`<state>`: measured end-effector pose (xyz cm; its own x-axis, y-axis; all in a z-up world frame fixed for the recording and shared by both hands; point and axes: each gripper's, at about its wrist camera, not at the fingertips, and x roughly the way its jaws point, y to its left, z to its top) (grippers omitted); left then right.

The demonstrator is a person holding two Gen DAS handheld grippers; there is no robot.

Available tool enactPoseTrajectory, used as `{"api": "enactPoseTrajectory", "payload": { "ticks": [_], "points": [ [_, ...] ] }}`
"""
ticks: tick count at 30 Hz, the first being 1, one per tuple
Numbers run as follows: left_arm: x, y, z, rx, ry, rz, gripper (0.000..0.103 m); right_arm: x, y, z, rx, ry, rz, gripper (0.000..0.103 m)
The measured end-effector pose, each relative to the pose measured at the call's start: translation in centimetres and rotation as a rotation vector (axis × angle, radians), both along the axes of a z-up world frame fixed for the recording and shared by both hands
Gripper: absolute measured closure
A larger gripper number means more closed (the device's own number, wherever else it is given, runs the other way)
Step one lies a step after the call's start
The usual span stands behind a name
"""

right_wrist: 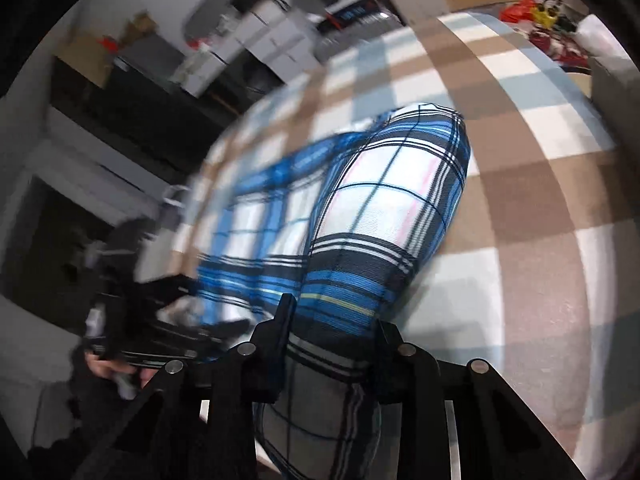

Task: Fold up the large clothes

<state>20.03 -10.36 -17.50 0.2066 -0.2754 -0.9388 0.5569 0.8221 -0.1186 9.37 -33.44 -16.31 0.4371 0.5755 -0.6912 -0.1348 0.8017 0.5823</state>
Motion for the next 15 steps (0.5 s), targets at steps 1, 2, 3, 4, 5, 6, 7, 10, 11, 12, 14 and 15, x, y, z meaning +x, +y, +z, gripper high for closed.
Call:
{"api": "enactPoseTrajectory", "payload": {
  "ticks": [1, 2, 3, 4, 5, 6, 7, 10, 11, 12, 14, 15],
  "points": [
    [0.1, -0.1, -0.1, 0.002, -0.001, -0.001, 0.031, 0.3, -0.1, -0.1, 0.012, 0.003, -0.002, 0.073],
    [0.1, -0.2, -0.1, 0.004, -0.002, -0.002, 0.031, 0.6, -0.4, -0.5, 0.026, 0.012, -0.009, 0.071],
    [0.1, -0.2, -0.1, 0.005, -0.004, -0.003, 0.031, 0.8, -0.8, -1.2, 0.043, 0.032, -0.019, 0.071],
    [0.0, -0.2, 0.0, 0.006, -0.005, -0.003, 0.031, 0.9, -1.0, -1.4, 0.052, 0.046, -0.026, 0.071],
    [0.0, -0.2, 0.0, 0.009, -0.007, -0.004, 0.031, 1.2, -1.2, -1.7, 0.061, 0.062, -0.033, 0.071],
    [0.0, -0.3, 0.0, 0.013, -0.011, -0.004, 0.031, 1.4, -1.3, -2.1, 0.068, 0.073, -0.032, 0.071],
    [0.0, -0.4, -0.1, 0.019, -0.015, -0.007, 0.031, 1.2, -1.3, -2.1, 0.069, 0.073, -0.030, 0.071],
    [-0.1, -0.7, -0.2, 0.022, -0.016, -0.008, 0.031, 1.6, -1.1, -2.3, 0.053, 0.087, -0.020, 0.068],
    [-0.1, -0.7, -0.2, 0.022, -0.015, -0.008, 0.031, 1.7, -1.1, -2.4, 0.043, 0.100, -0.014, 0.066],
    [-0.1, -0.7, -0.2, 0.022, -0.014, -0.008, 0.031, 1.8, -0.9, -2.6, 0.030, 0.111, -0.012, 0.066],
    [-0.2, -0.5, -0.1, 0.022, -0.015, -0.007, 0.031, 2.1, -0.9, -3.0, 0.025, 0.129, -0.012, 0.064],
    [-0.2, -0.5, -0.1, 0.023, -0.016, -0.011, 0.031, 2.2, -0.9, -3.1, 0.026, 0.131, -0.012, 0.063]
  ]
}}
